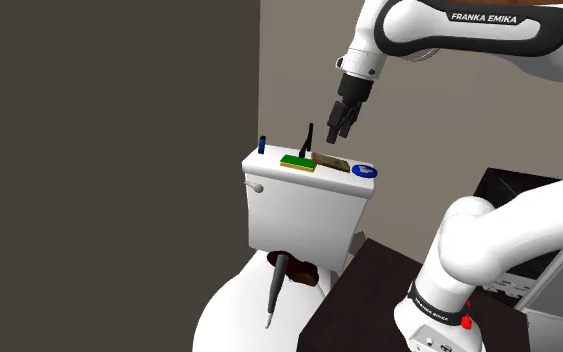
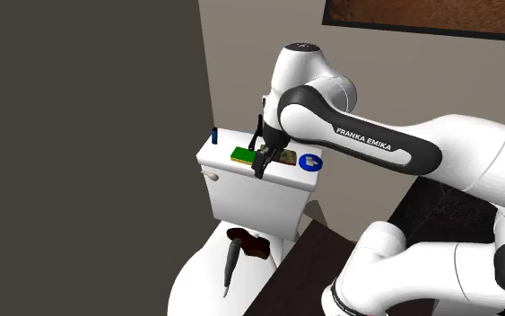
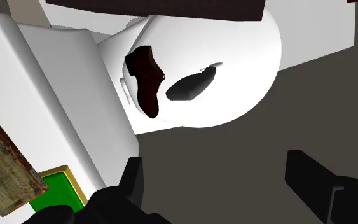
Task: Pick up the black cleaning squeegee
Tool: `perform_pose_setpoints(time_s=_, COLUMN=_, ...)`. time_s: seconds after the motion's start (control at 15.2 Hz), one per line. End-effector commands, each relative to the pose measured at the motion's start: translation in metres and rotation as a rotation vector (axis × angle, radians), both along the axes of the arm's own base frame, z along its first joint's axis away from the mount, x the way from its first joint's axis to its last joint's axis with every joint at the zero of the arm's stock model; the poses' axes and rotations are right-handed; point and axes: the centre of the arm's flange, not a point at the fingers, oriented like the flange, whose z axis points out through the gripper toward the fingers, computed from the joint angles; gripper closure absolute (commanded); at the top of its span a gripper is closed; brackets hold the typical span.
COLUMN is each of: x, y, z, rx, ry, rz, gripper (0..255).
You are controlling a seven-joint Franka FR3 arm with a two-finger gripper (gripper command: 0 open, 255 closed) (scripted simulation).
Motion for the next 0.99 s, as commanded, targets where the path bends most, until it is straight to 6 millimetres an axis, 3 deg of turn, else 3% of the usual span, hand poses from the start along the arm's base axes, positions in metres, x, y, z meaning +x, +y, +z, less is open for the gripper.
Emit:
perform_pose_setpoints(time_s=0.0, x=0.0, y=0.0, z=0.0, rx=0.0, ry=0.0, rz=0.0, gripper=0)
perform_pose_setpoints(time_s=0.46, x=0.075, y=-0.021, z=-0.031, rx=0.004, ry=-0.025, rz=-0.294, gripper=0)
perform_pose_setpoints(time_s=0.92, x=0.141, y=-0.062, z=-0.061, rx=0.009, ry=-0.051, rz=-0.589, gripper=0)
